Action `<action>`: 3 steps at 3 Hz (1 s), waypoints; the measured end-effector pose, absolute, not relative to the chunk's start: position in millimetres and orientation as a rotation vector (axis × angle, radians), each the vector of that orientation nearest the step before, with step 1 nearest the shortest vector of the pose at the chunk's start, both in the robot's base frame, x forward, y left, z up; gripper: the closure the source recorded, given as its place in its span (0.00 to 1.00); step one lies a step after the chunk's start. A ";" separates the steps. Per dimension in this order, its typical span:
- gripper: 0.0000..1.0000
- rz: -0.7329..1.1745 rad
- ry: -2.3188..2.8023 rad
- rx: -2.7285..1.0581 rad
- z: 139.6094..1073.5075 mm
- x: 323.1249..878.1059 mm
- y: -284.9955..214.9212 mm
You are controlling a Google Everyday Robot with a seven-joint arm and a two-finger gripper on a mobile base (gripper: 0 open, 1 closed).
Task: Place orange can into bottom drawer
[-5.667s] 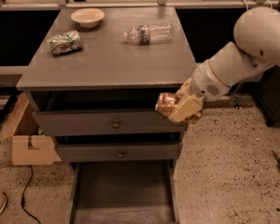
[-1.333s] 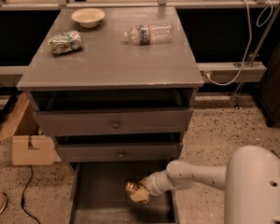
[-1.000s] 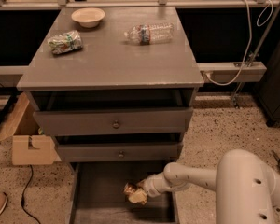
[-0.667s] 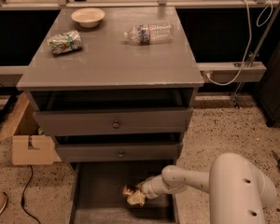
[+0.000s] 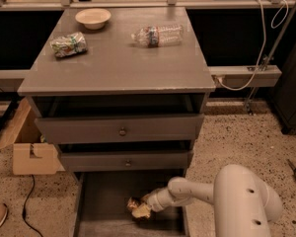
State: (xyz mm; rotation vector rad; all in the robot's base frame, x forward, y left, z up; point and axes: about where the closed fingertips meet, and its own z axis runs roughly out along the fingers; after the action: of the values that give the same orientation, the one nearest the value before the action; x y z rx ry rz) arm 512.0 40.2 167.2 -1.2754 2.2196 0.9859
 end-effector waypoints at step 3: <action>0.00 0.992 2.212 -1.260 161.9 512.2 39.2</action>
Offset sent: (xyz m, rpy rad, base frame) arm -0.0006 0.0048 -0.0088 0.0163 0.0054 0.0108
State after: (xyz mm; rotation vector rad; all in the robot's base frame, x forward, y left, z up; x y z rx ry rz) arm 512.2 39.2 161.9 -1.2603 2.2123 0.9919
